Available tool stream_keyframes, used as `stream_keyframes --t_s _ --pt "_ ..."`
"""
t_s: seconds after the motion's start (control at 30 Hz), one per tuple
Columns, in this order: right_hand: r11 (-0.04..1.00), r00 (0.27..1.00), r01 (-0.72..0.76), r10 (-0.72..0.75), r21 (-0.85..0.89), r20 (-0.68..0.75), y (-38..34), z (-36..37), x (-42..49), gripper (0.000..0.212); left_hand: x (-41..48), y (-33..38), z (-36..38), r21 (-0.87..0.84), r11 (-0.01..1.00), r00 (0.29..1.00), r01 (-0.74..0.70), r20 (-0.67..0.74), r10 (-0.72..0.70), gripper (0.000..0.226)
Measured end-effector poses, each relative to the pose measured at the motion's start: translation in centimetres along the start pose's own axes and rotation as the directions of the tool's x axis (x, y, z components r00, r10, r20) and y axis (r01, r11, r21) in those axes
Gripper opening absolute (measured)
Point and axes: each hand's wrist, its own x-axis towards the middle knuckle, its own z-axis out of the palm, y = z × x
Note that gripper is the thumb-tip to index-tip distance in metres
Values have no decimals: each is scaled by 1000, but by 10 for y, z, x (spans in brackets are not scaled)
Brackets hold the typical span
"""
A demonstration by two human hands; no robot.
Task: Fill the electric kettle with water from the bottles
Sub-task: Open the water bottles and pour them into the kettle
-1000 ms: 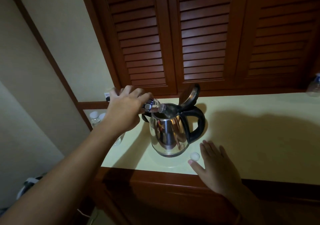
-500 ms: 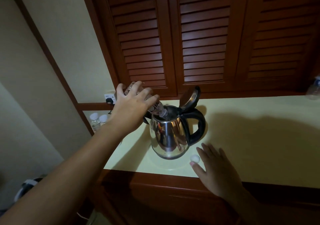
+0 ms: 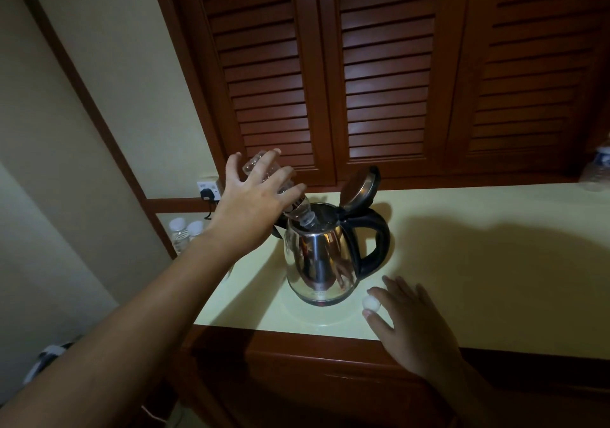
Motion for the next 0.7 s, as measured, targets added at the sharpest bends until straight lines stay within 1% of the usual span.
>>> stream_keyframes --t_s 0.1,0.2,0.27,0.33,0.37,0.4,0.43,0.47,0.5,0.53,0.6,0.63,0.67,0.7 --pt "1000 1000 2 -2 24 -17 1 1 -1 39 -1 -1 0 7 1000 999 14 29 -14 89" --pt "998 999 2 0 59 -42 0 -1 -3 32 -4 -4 0 -23 997 996 71 61 -70 85" --pt "996 998 -14 20 92 -63 -3 -4 -4 27 -10 -5 2 -73 988 987 134 101 -127 77" --pt "985 995 -33 48 168 -87 -7 -12 -5 26 -20 -3 7 -190 952 968 238 125 -218 67" --pt "975 994 -44 65 219 -88 -11 -18 -6 26 -26 -1 8 -288 909 952 302 140 -272 65" --pt "959 993 -63 88 275 -78 -14 -24 -8 27 -34 3 7 -416 833 931 364 158 -328 64" --pt "940 992 -85 112 332 -64 -16 -30 -9 29 -43 9 5 -563 721 910 405 173 -376 61" --pt "915 990 -100 132 391 -54 -17 -35 -10 29 -53 18 3 -696 589 894 411 183 -408 56" --pt "890 989 -103 141 444 -54 -18 -41 -11 26 -65 29 0 -794 471 890 385 183 -418 50" --pt "874 988 -85 135 479 -71 -19 -48 -11 20 -75 41 -3 -857 384 895 344 176 -409 44" --pt "869 991 -42 98 493 -89 -18 -62 -12 12 -92 67 -6 -917 288 929 275 176 -326 39" --pt "875 995 -32 74 484 -68 -16 -70 -13 13 -97 80 -4 -928 267 946 260 190 -262 40" --pt "882 998 -20 44 471 -39 -13 -77 -13 15 -99 92 0 -930 269 959 252 202 -200 43" --pt "894 1000 -1 11 449 -21 -9 -84 -13 17 -99 102 5 -925 295 967 242 206 -149 46"
